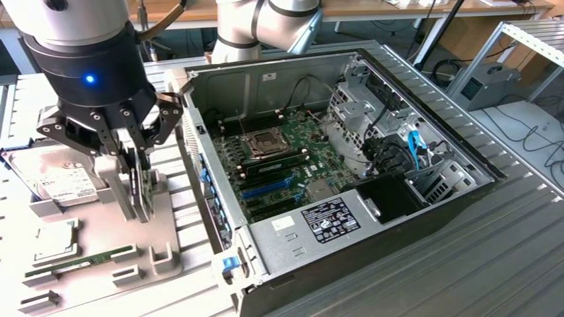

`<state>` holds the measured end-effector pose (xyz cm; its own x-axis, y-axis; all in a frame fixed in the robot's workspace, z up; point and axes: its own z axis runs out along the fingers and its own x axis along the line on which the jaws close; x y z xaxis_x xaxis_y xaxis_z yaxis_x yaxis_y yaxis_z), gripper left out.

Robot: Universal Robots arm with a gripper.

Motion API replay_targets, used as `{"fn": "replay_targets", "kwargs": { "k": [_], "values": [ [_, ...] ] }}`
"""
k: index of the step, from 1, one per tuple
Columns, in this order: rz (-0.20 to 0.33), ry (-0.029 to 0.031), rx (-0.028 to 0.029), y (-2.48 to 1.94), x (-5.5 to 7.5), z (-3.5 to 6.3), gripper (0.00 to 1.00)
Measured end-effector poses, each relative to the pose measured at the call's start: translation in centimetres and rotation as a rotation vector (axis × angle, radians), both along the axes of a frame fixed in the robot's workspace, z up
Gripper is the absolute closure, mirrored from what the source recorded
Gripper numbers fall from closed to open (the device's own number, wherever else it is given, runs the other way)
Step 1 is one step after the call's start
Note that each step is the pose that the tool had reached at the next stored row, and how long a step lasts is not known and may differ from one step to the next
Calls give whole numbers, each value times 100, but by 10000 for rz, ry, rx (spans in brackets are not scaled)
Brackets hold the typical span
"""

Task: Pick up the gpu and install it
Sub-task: 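Pick up the gpu and move the gpu toward the slot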

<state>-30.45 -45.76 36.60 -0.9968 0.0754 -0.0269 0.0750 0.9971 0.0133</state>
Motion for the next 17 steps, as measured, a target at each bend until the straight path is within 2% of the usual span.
{"fn": "replay_targets", "kwargs": {
  "k": [17],
  "values": [
    [0,0,0,0,0,114,74]
  ]
}}
